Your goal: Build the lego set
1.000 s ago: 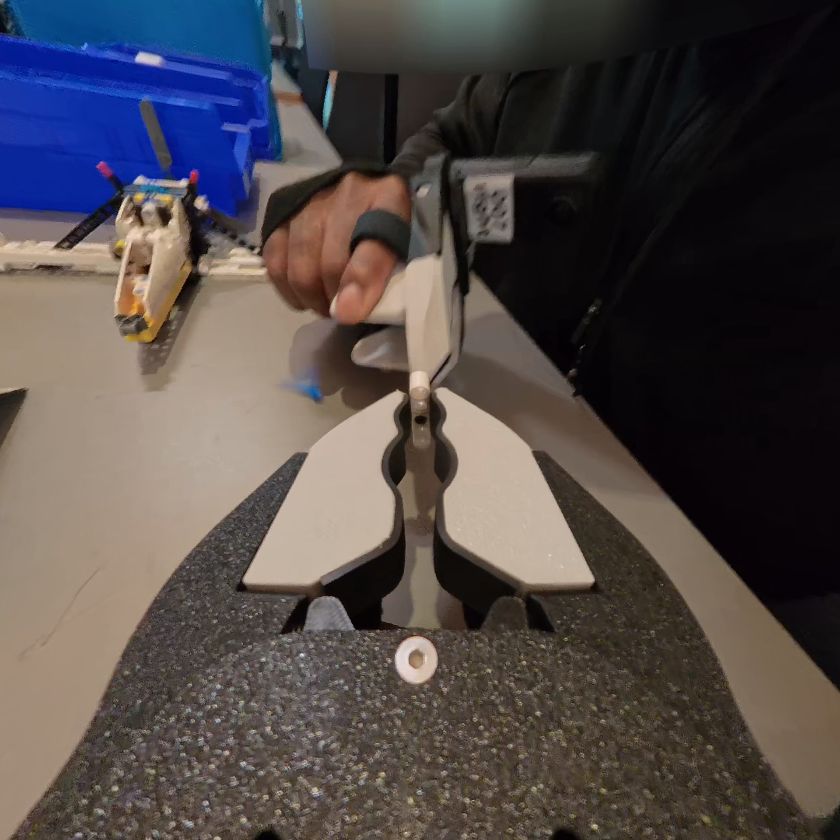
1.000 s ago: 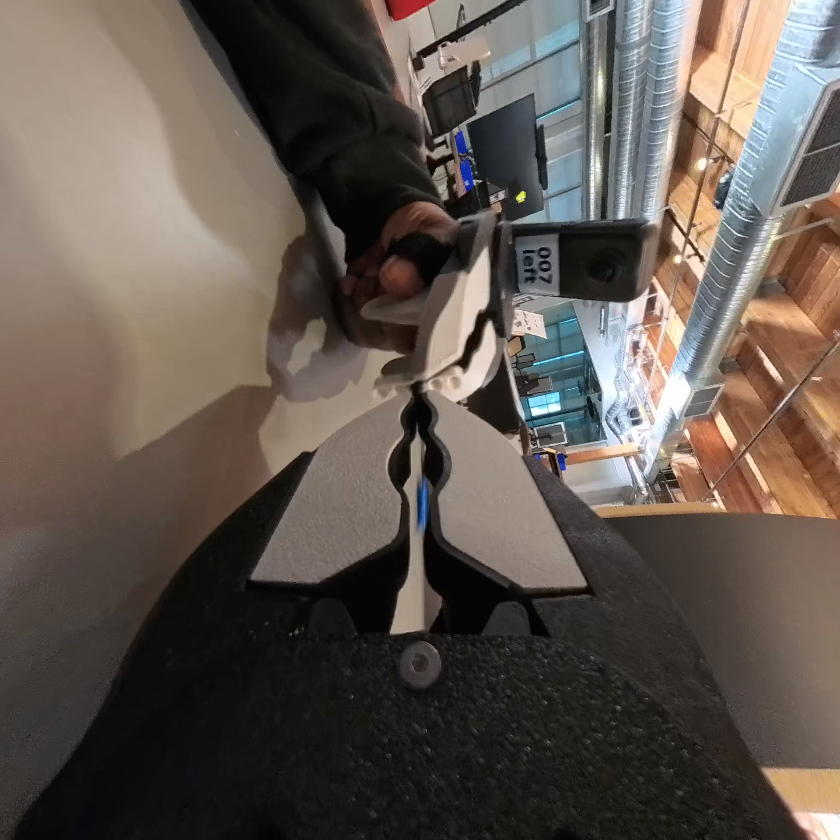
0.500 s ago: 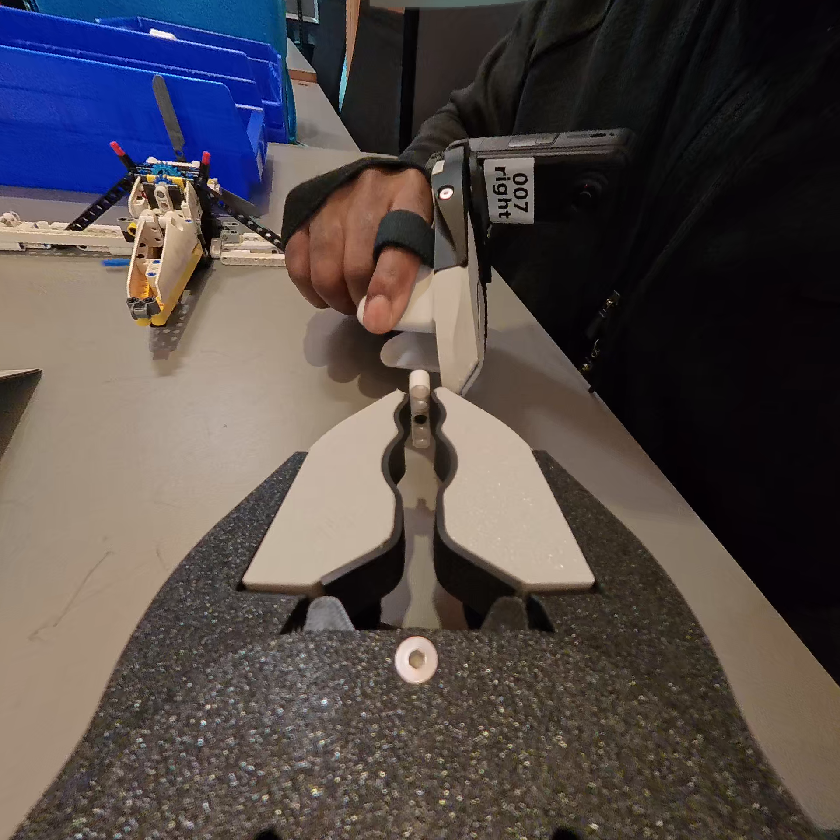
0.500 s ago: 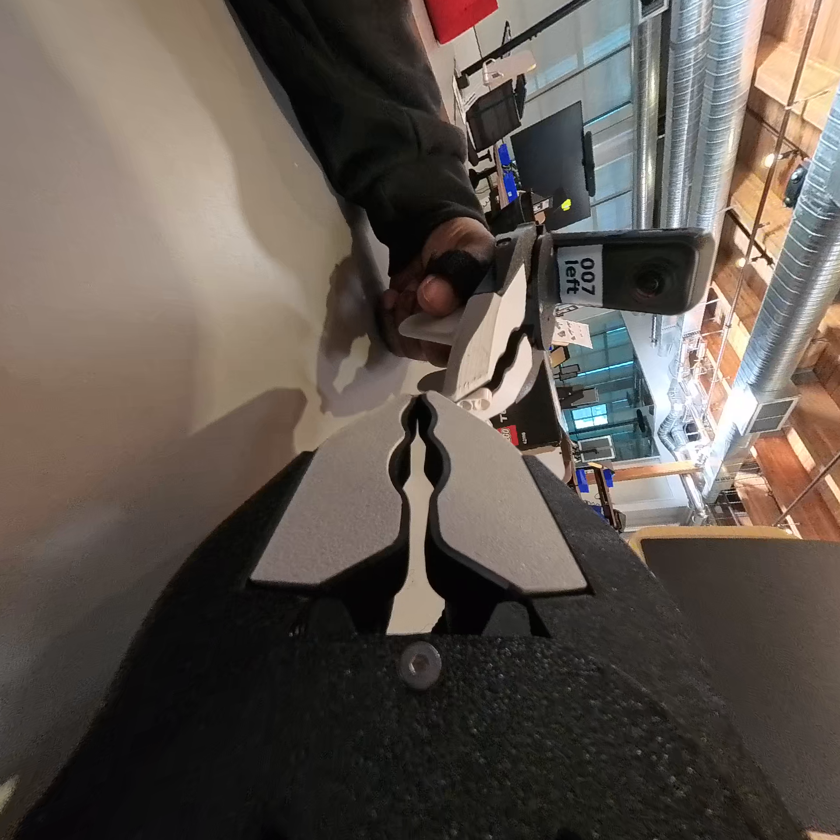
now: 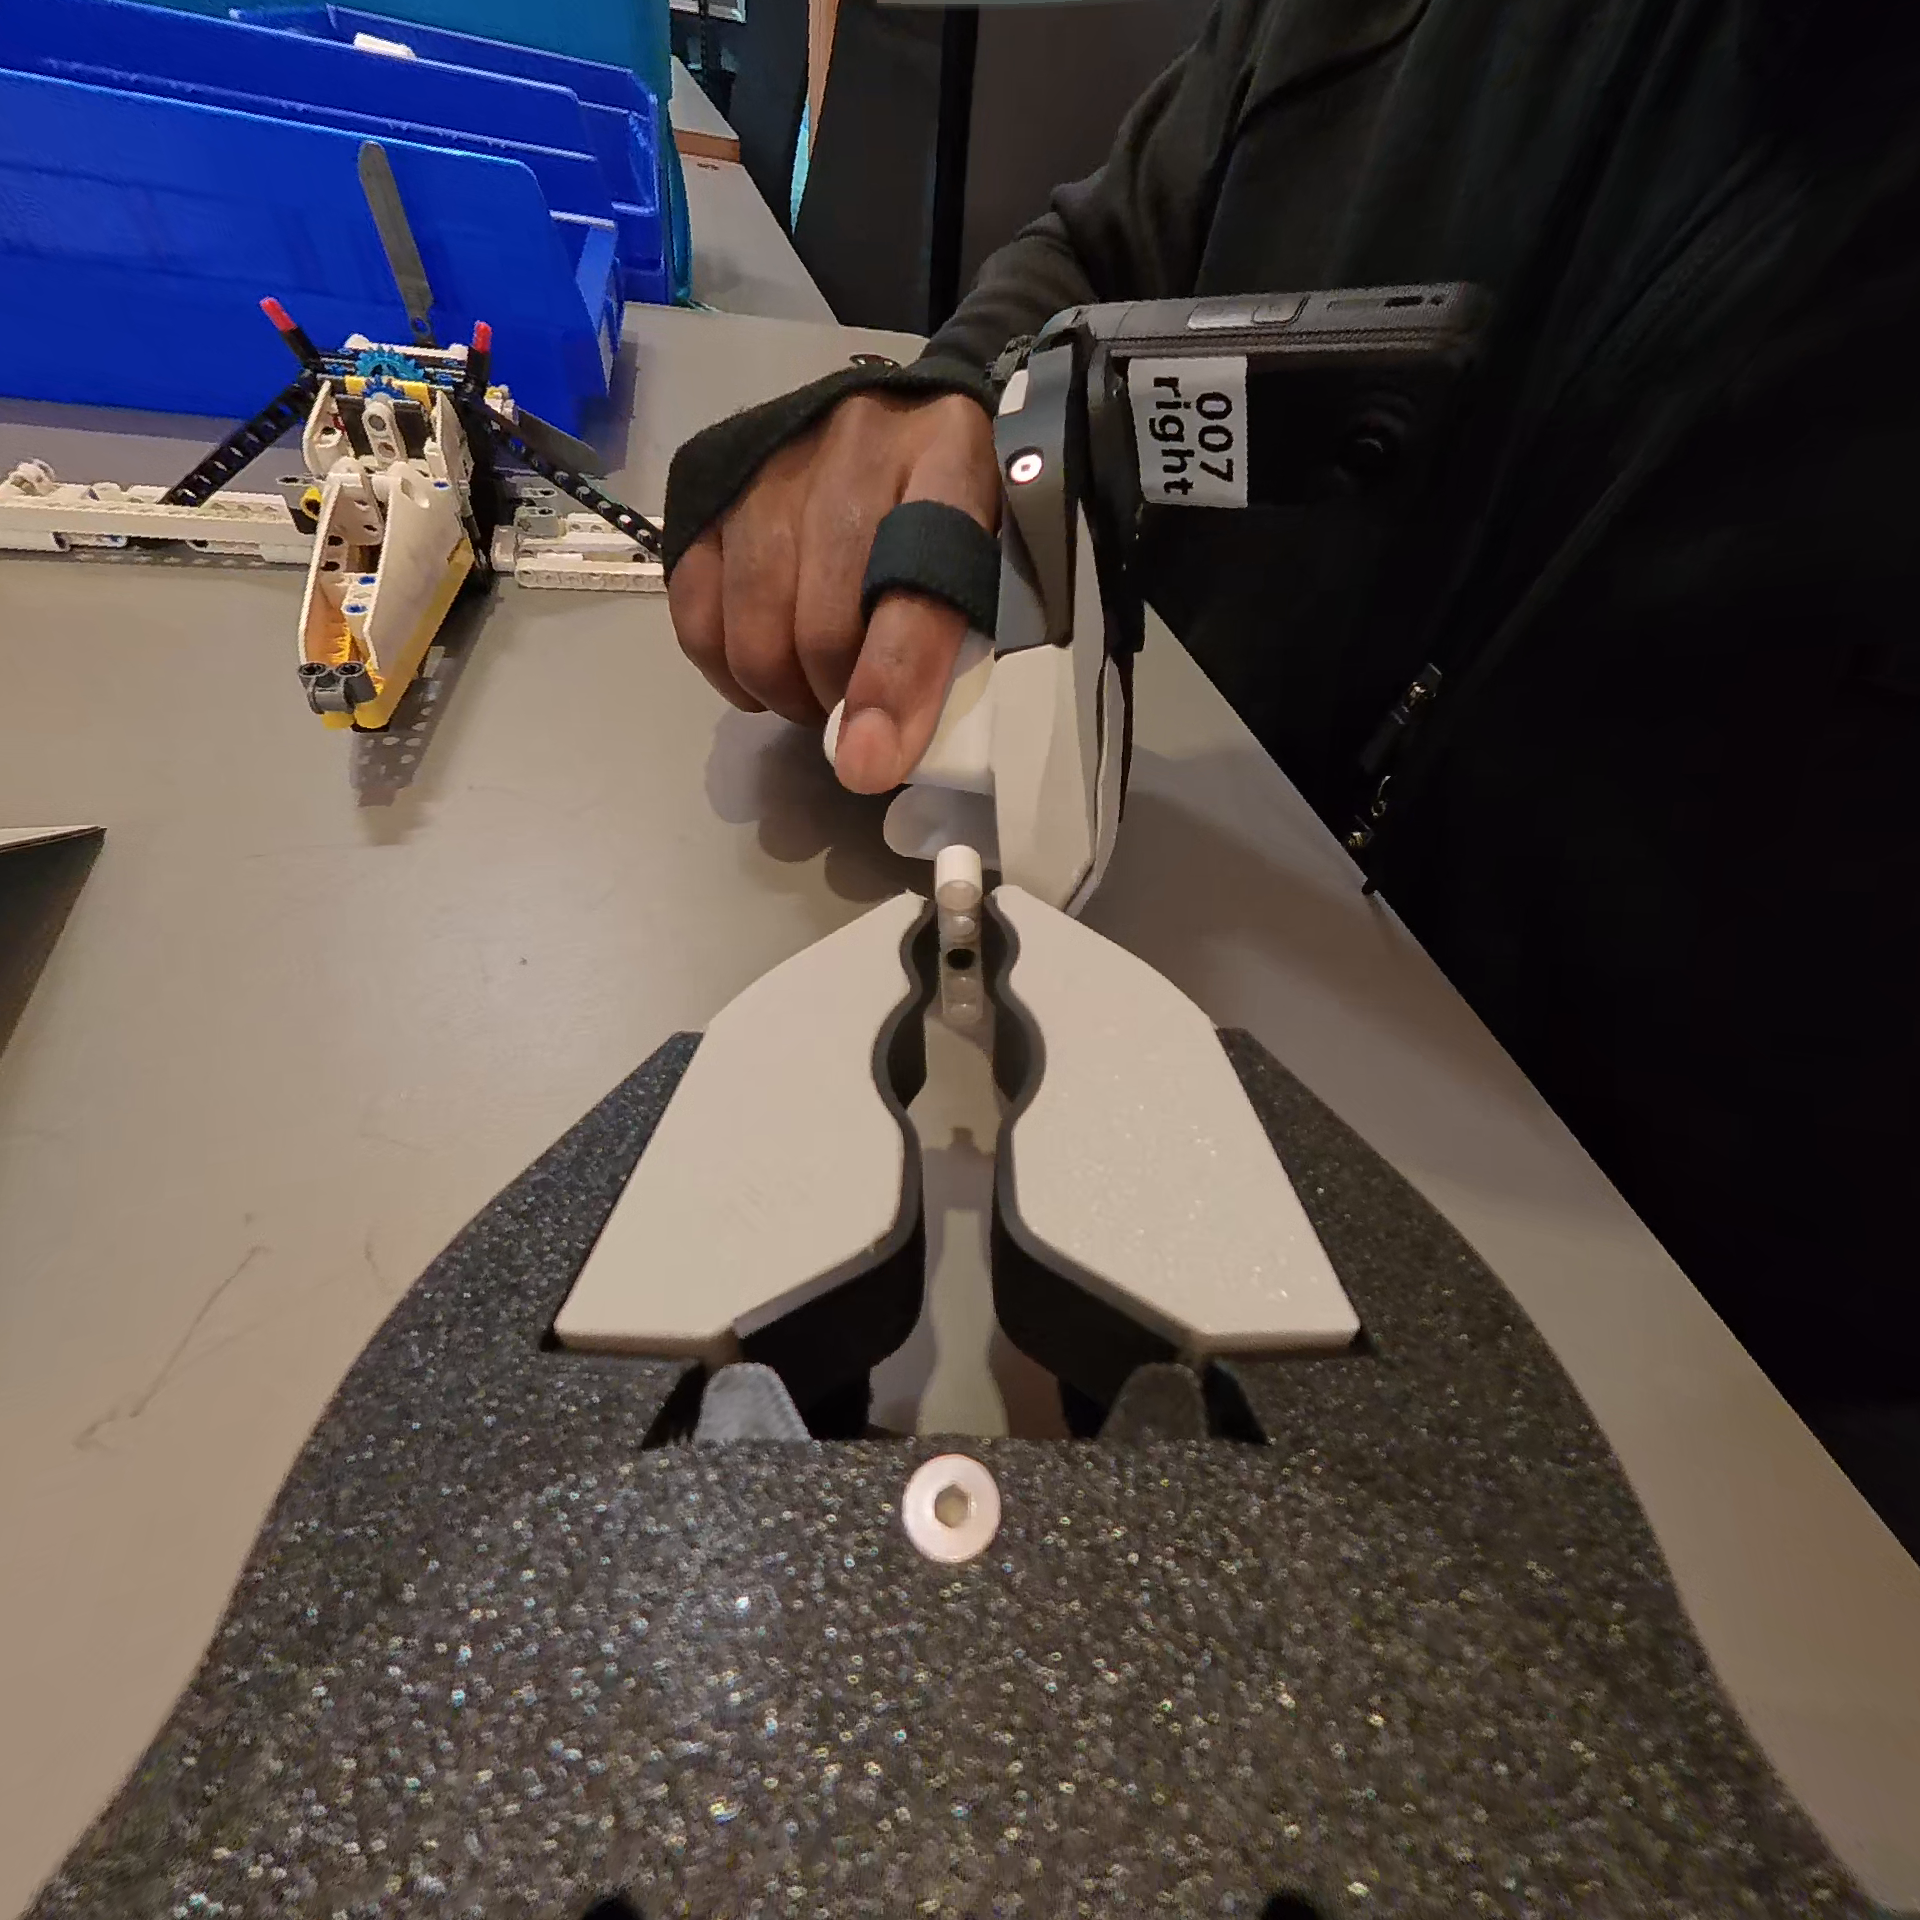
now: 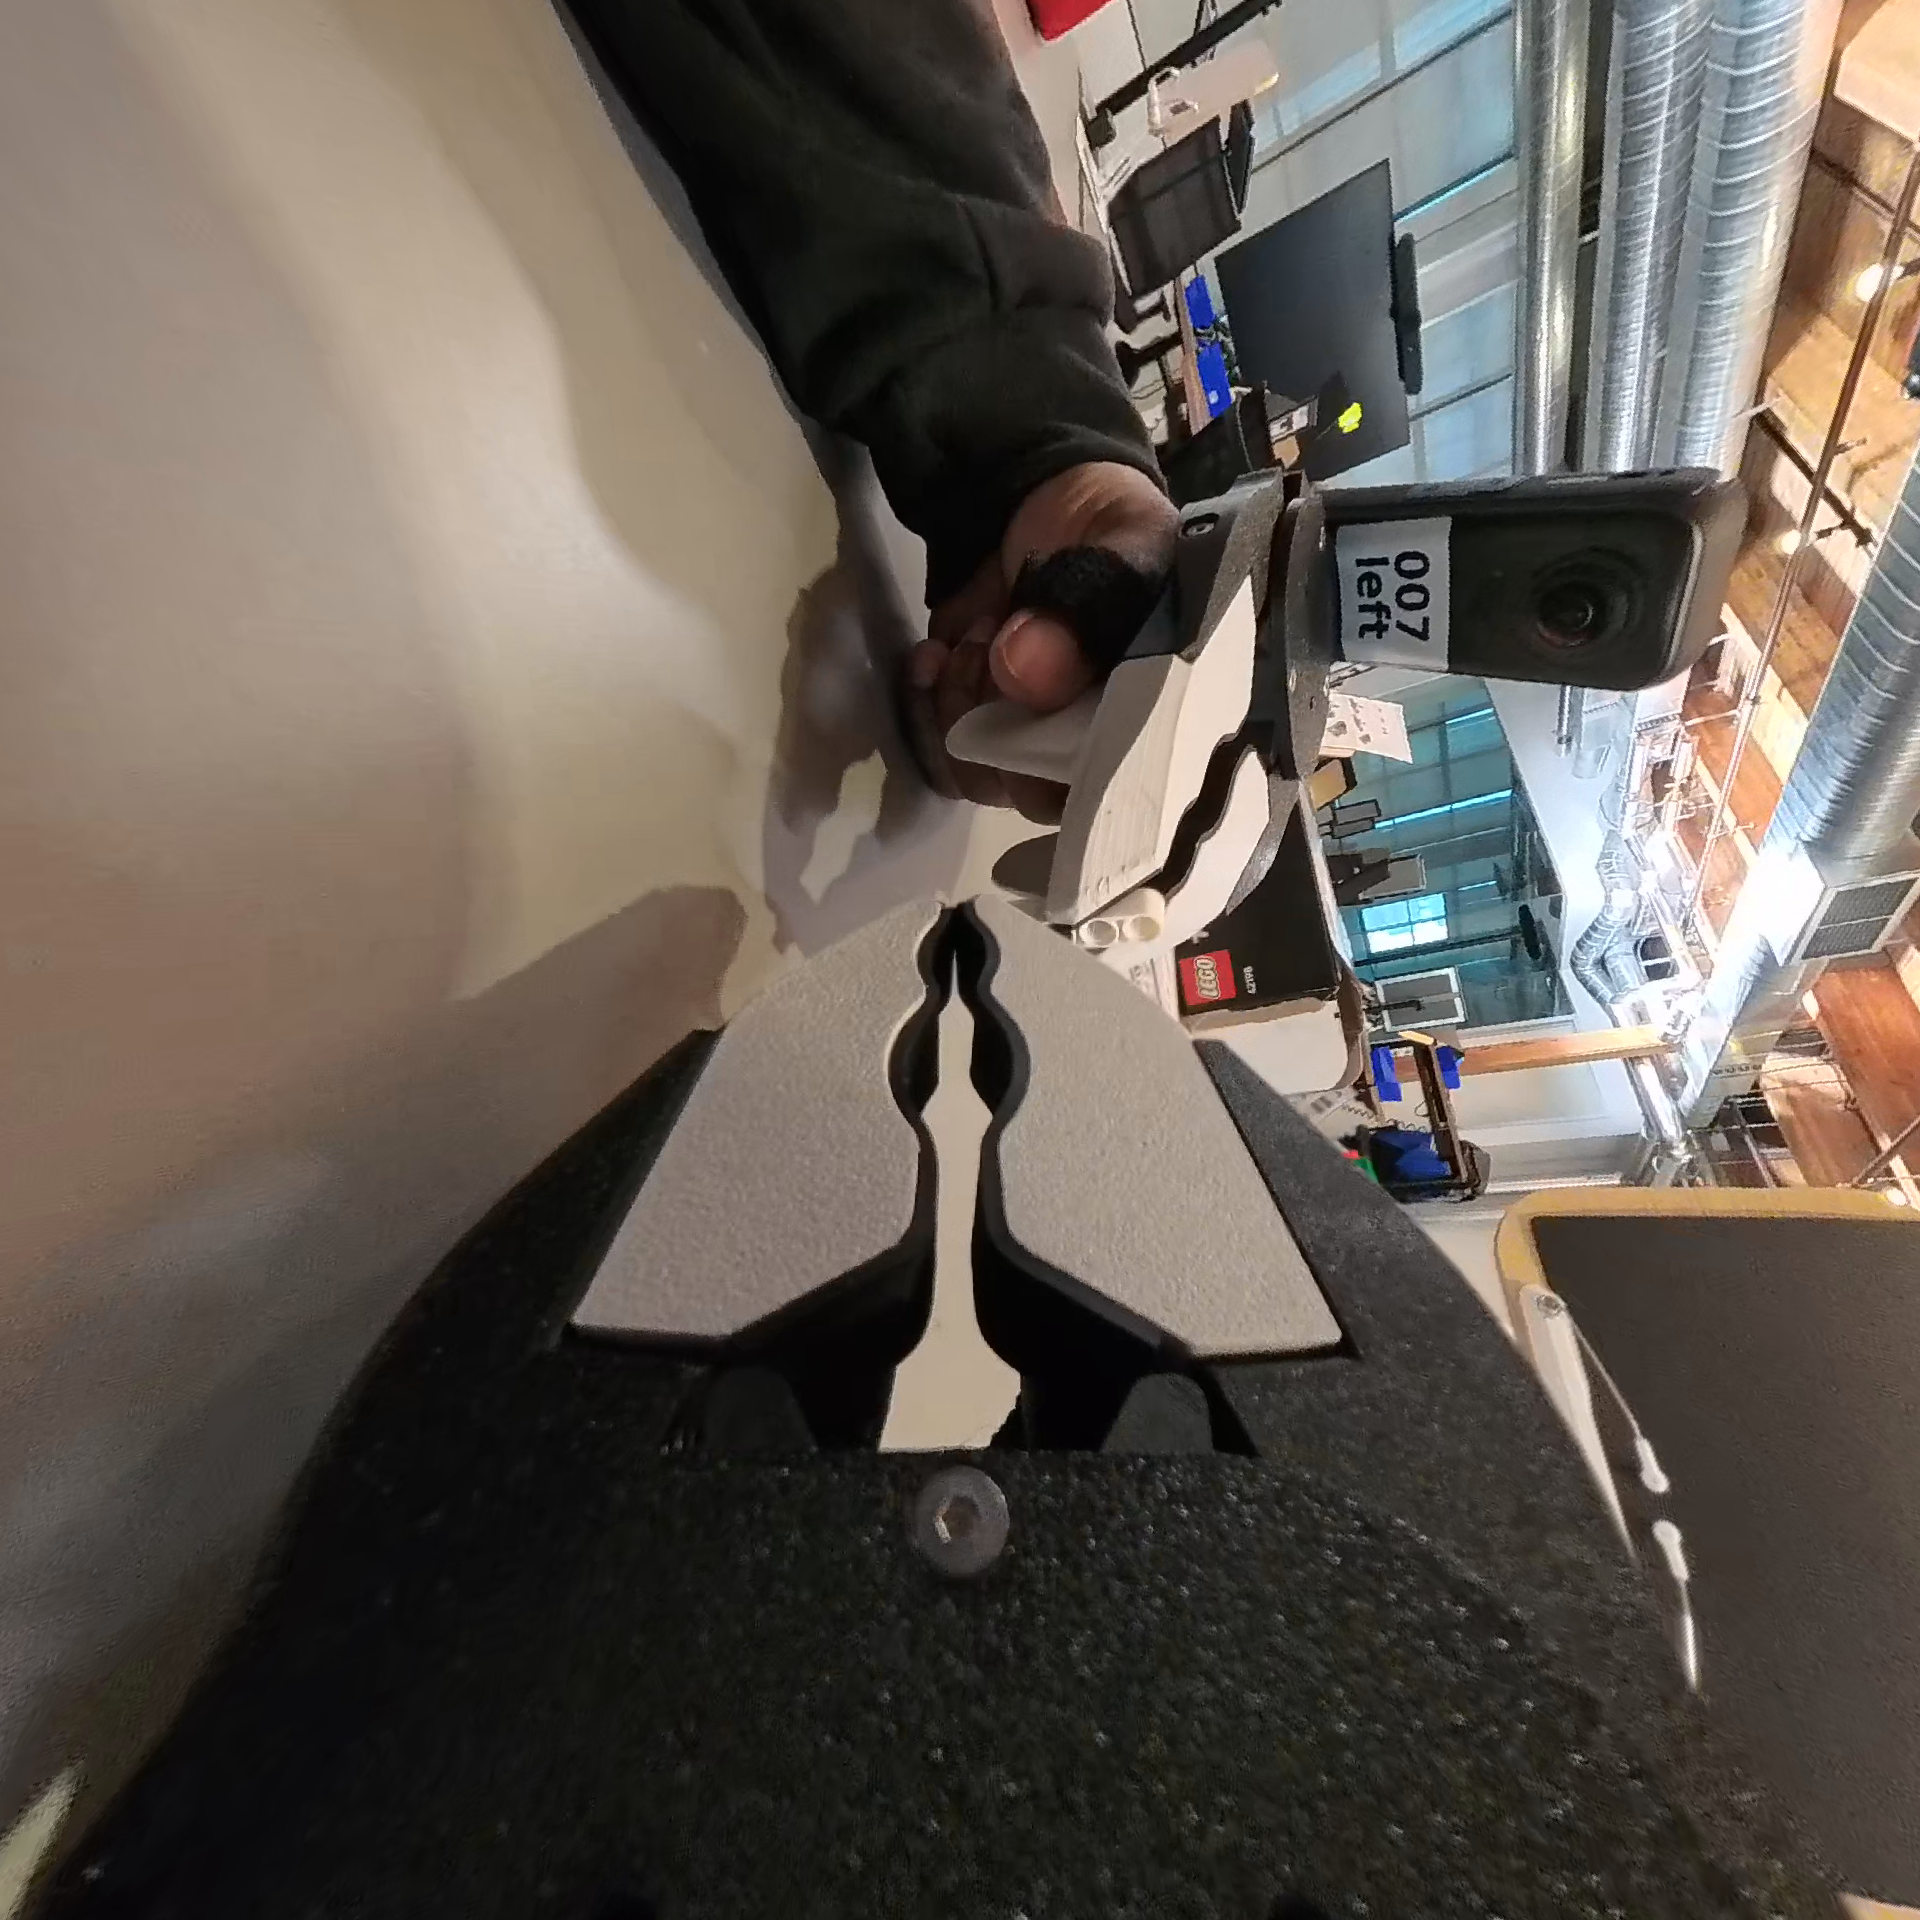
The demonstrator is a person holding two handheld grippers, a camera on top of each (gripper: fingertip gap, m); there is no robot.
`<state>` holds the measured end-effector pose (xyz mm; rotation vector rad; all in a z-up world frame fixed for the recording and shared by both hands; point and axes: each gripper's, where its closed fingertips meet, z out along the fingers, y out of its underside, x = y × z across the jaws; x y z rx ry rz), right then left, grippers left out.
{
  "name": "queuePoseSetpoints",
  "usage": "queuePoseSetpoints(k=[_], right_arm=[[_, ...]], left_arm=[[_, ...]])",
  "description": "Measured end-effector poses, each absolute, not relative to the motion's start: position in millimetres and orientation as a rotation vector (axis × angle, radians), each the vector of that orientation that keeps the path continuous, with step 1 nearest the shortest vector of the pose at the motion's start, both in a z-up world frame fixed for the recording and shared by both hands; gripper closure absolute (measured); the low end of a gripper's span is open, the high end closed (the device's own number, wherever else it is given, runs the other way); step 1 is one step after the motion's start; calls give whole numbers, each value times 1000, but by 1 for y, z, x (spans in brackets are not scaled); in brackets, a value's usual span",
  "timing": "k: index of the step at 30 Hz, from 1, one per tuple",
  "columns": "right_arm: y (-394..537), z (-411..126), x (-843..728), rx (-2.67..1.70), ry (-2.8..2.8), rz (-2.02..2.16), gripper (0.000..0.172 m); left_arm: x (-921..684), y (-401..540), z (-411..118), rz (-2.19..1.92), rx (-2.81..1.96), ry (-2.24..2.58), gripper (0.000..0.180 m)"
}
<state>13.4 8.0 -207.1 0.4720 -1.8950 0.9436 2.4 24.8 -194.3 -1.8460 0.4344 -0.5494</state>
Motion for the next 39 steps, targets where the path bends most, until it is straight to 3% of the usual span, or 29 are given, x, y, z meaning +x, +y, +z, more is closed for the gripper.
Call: queuePoseSetpoints(k=[7,13,18,19,20,22,27,39], right_arm=[[40,-208,-25,217,-2045,753,164],[183,-182,-96,-256,-2231,402,158],[278,-205,-120,-476,-2467,201,158],[286,-216,-117,-474,-2534,149,158],[290,-223,-115,-455,-2564,104,171],[292,-227,-110,-400,-2586,56,168],[283,-233,-89,-349,-2699,97,142],[257,-252,-81,102,-2970,213,155]], left_arm=[[-2,25,-195,-527,-1853,418,173],[-4,26,-195,-520,-1852,407,173],[-3,26,-196,-512,-1863,414,173],[-3,26,-197,-509,-1865,415,173],[-2,26,-197,-508,-1867,416,173],[-2,26,-197,-507,-1867,417,173],[-3,26,-196,-518,-1861,414,173],[-2,26,-197,-515,-1865,417,173]])
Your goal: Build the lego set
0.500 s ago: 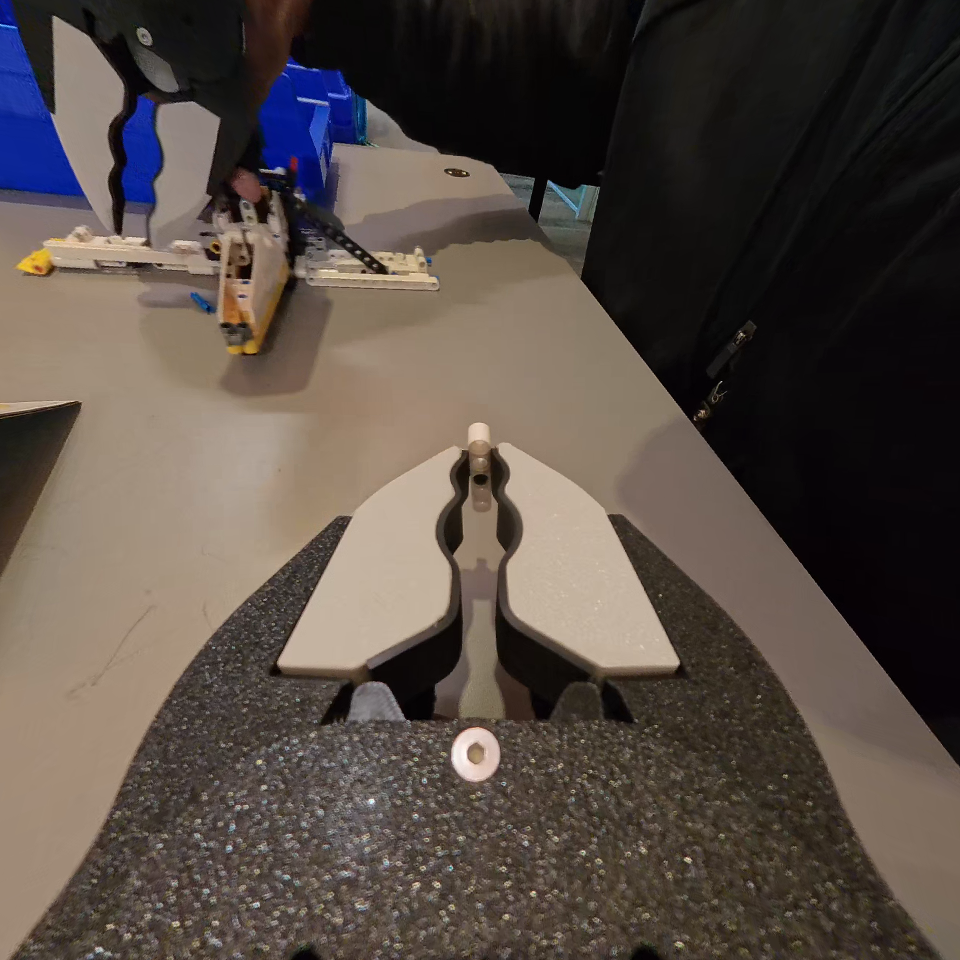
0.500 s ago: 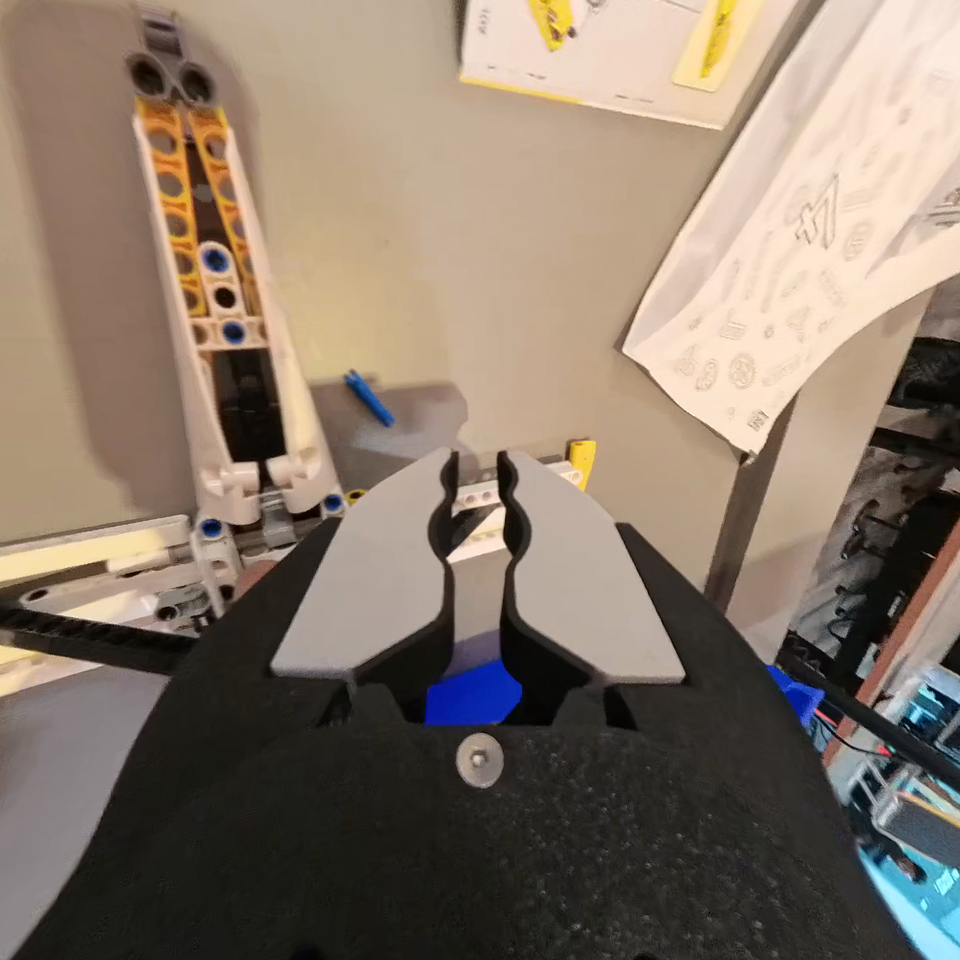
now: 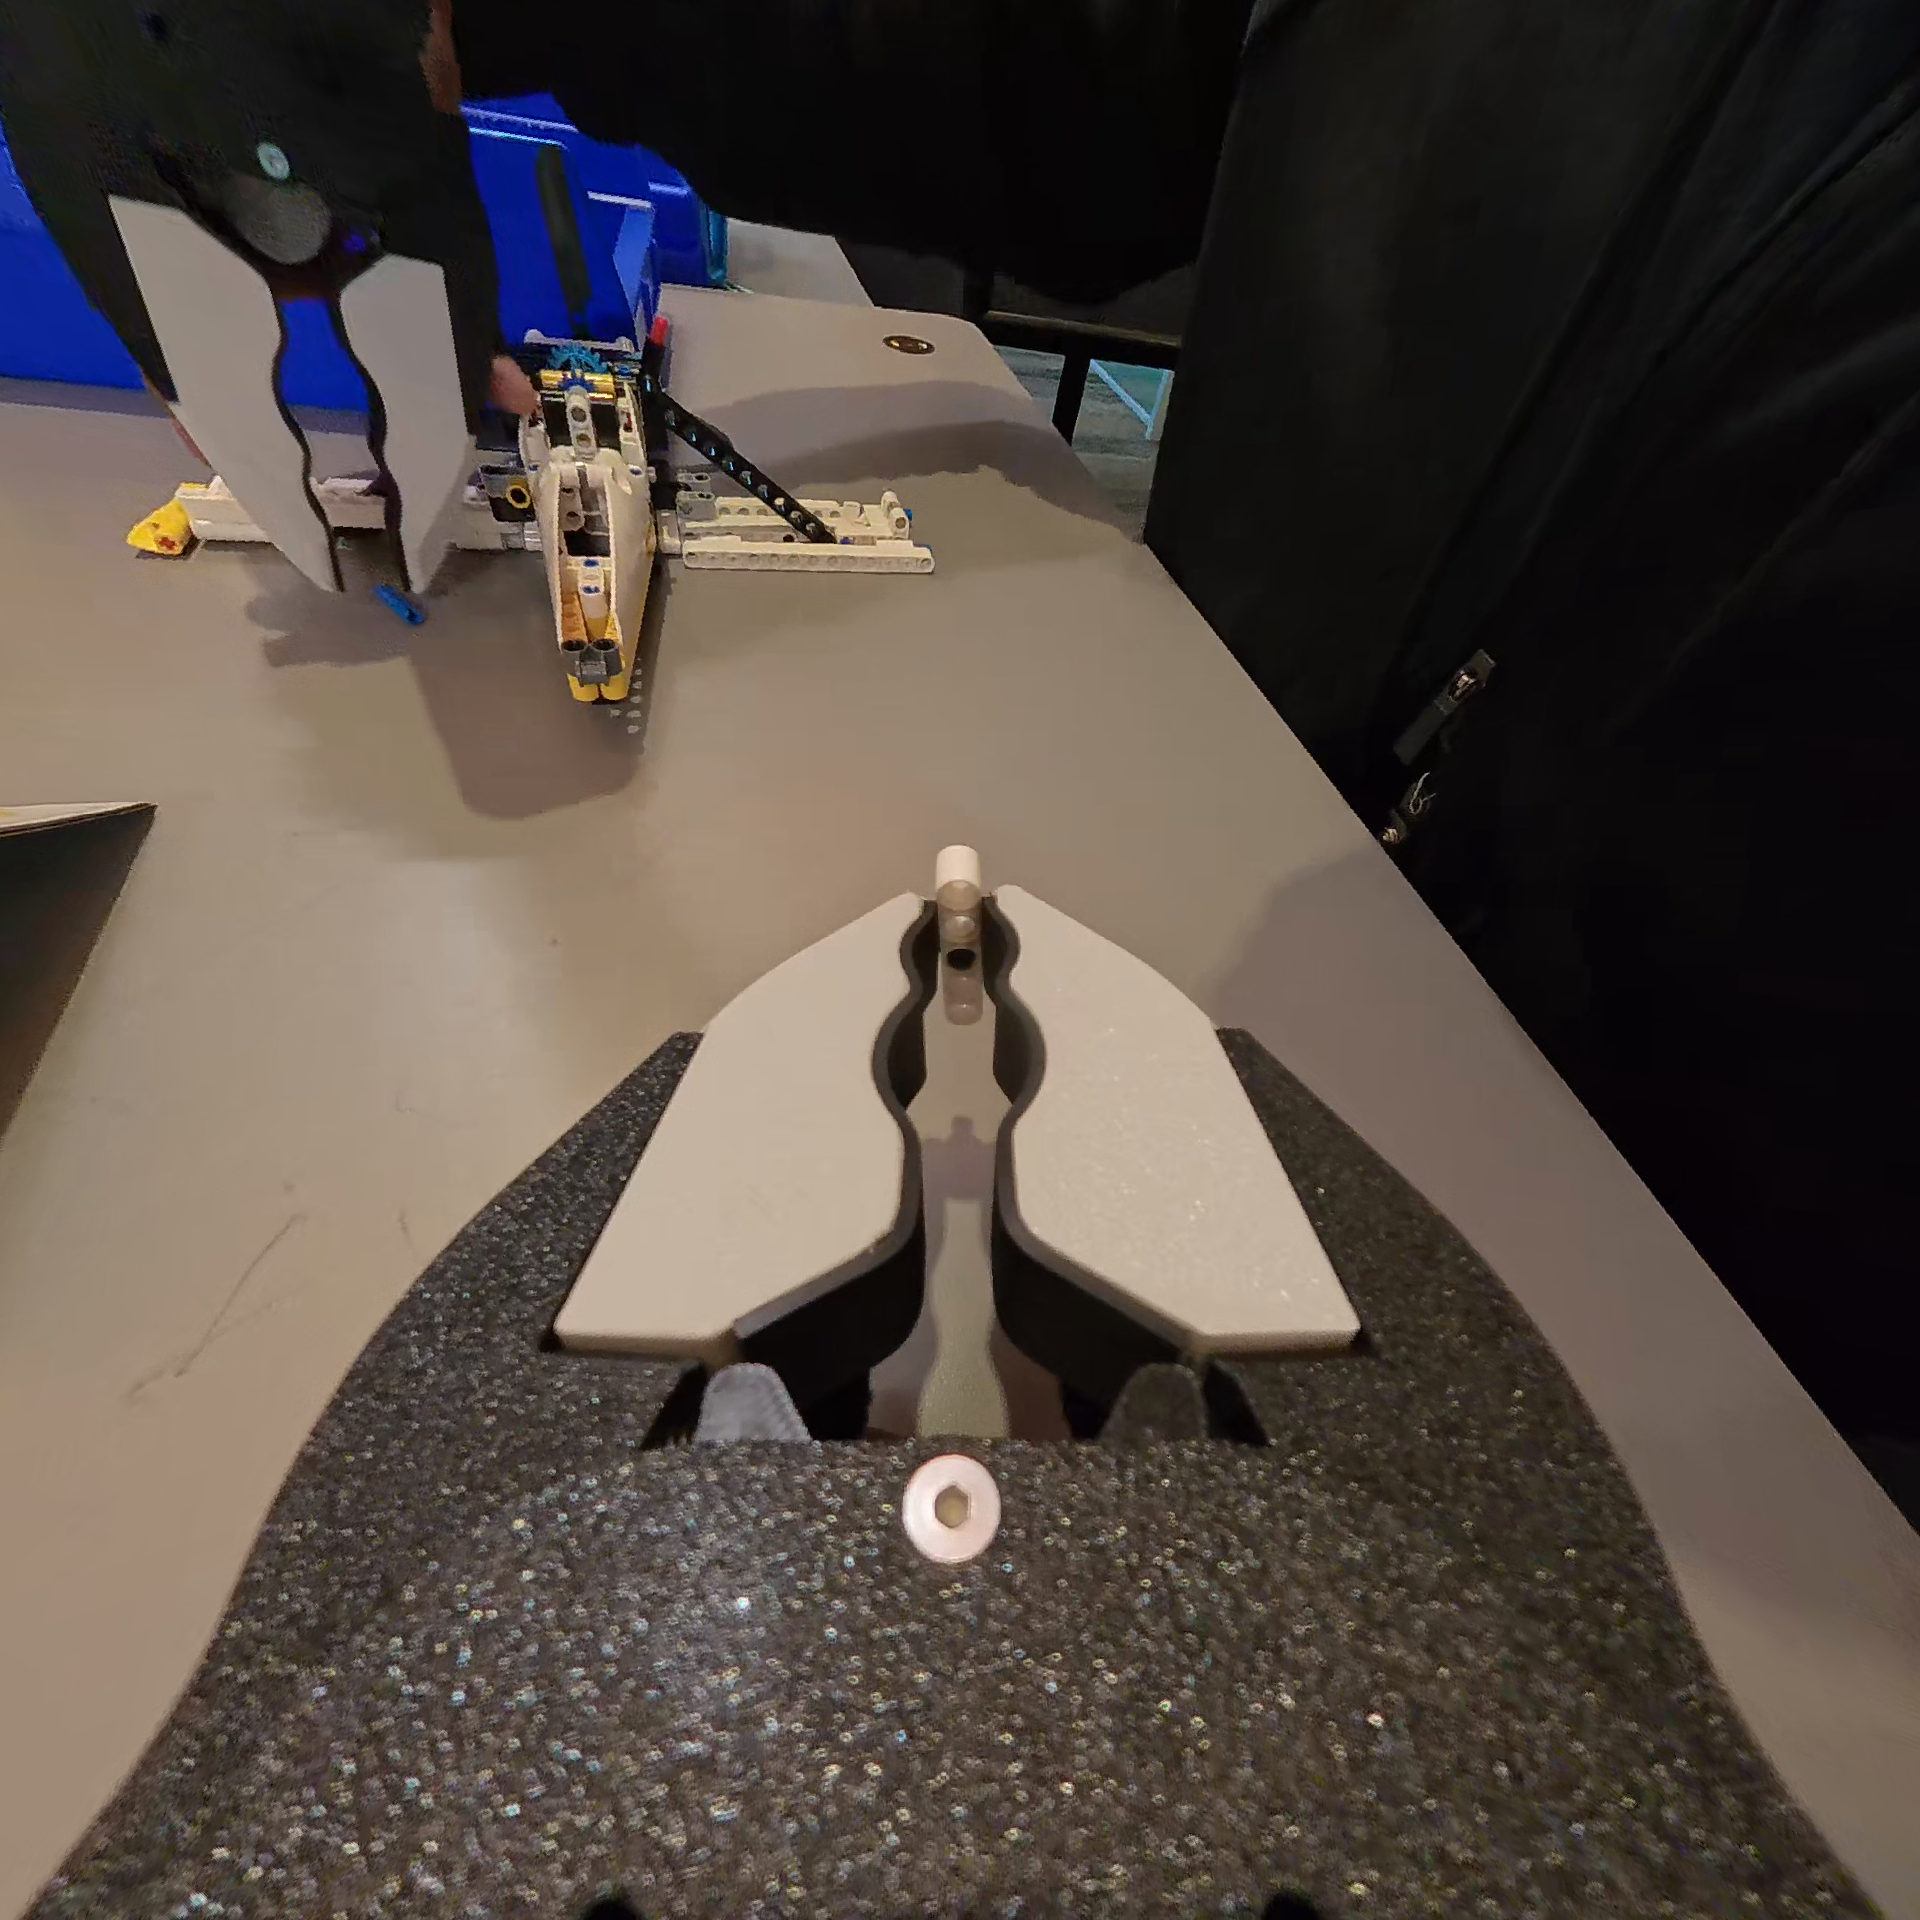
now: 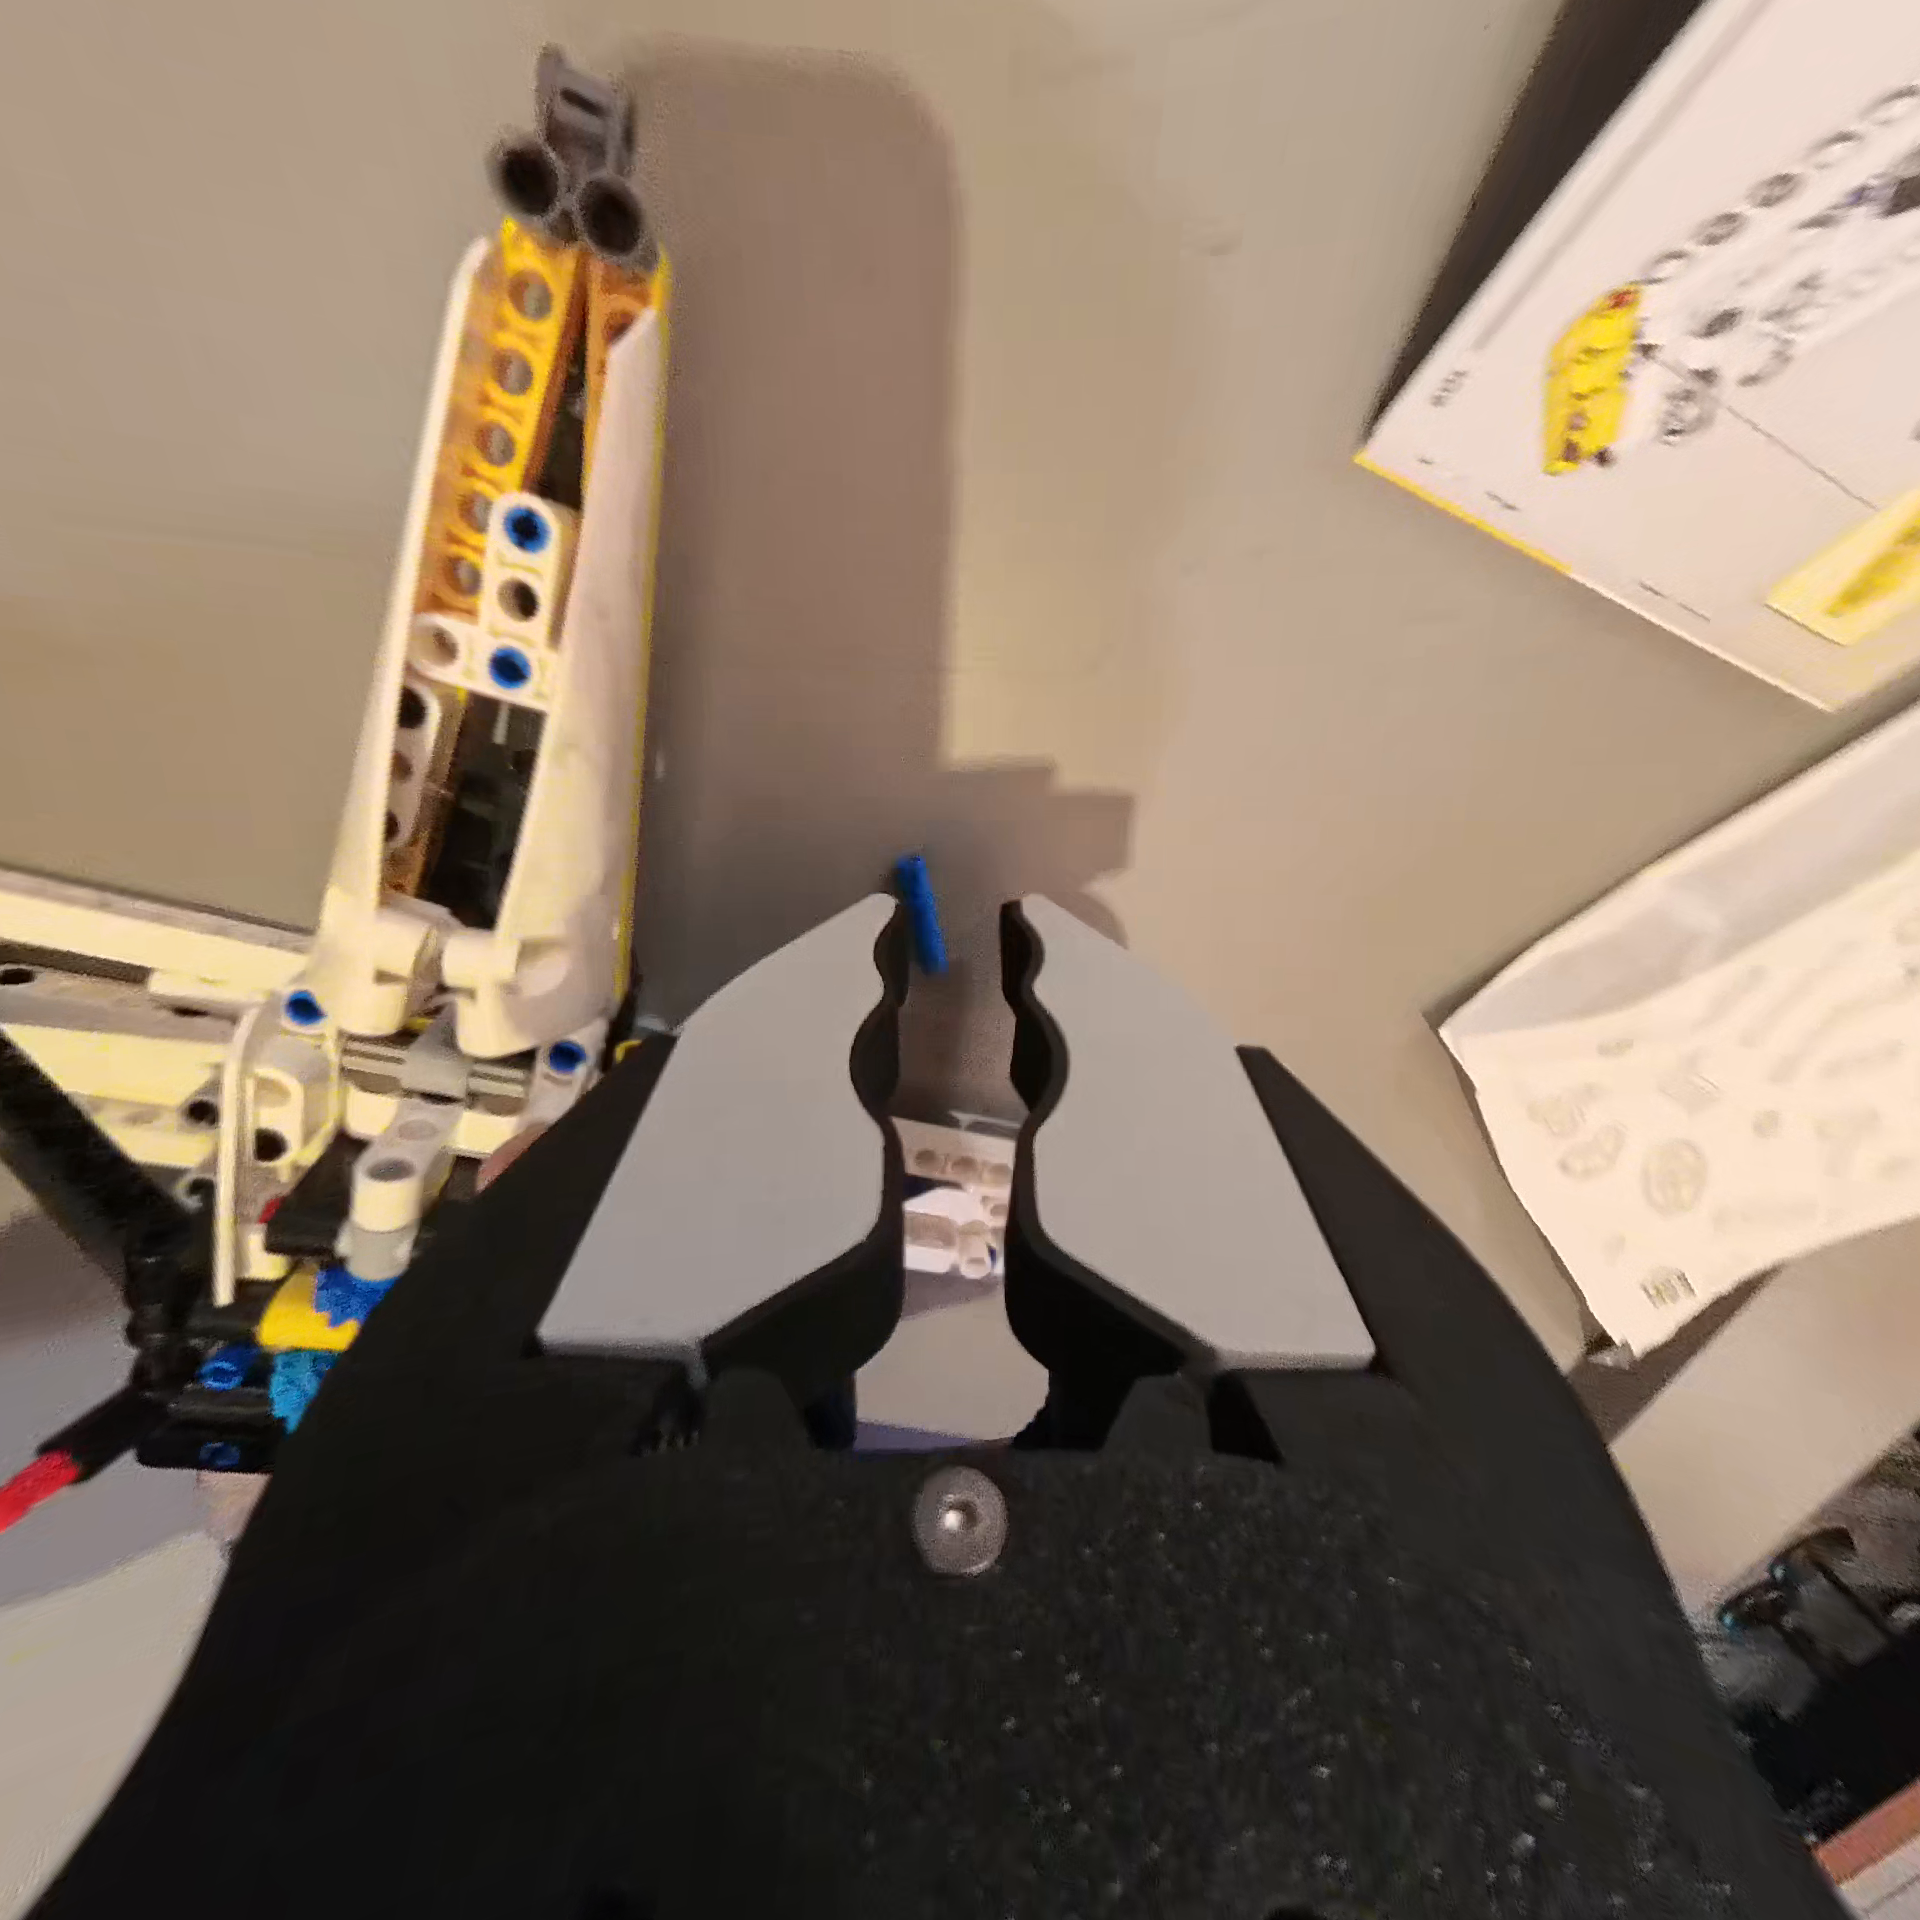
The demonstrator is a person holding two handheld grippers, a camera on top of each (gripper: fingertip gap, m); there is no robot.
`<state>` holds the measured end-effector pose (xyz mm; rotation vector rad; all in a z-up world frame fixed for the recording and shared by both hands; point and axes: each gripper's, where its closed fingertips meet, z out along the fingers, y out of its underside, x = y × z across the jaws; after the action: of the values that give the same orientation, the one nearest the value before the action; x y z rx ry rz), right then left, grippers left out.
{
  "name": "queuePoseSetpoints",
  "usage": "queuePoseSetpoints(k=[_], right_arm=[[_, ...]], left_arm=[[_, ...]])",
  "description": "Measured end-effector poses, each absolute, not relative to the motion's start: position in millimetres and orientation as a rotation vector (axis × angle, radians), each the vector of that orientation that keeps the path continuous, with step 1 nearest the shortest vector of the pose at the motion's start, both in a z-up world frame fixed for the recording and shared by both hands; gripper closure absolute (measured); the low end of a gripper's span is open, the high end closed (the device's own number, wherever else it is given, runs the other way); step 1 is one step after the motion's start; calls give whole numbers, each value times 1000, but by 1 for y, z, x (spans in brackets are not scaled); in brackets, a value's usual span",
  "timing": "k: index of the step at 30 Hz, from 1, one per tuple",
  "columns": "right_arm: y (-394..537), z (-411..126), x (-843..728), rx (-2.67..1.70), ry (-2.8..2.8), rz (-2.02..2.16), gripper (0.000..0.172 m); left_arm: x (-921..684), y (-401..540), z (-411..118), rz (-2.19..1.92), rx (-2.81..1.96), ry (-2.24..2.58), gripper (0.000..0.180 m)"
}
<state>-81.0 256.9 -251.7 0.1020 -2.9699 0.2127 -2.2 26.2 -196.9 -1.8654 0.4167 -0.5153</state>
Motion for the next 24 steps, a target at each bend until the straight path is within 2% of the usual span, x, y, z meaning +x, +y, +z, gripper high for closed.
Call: queuePoseSetpoints(k=[6,14,20,24], right_arm=[[257,-262,-72,112,-3070,93,167],[248,-255,-79,-31,-3031,128,167],[138,-204,-68,-234,-2807,578,167],[76,-218,-37,36,-2725,567,167]], left_arm=[[-6,26,-198,-498,-1879,403,173],[-17,32,-201,-438,-1911,333,173],[-39,33,-210,-340,-1989,240,173],[-51,28,-215,-273,-2036,211,173]])
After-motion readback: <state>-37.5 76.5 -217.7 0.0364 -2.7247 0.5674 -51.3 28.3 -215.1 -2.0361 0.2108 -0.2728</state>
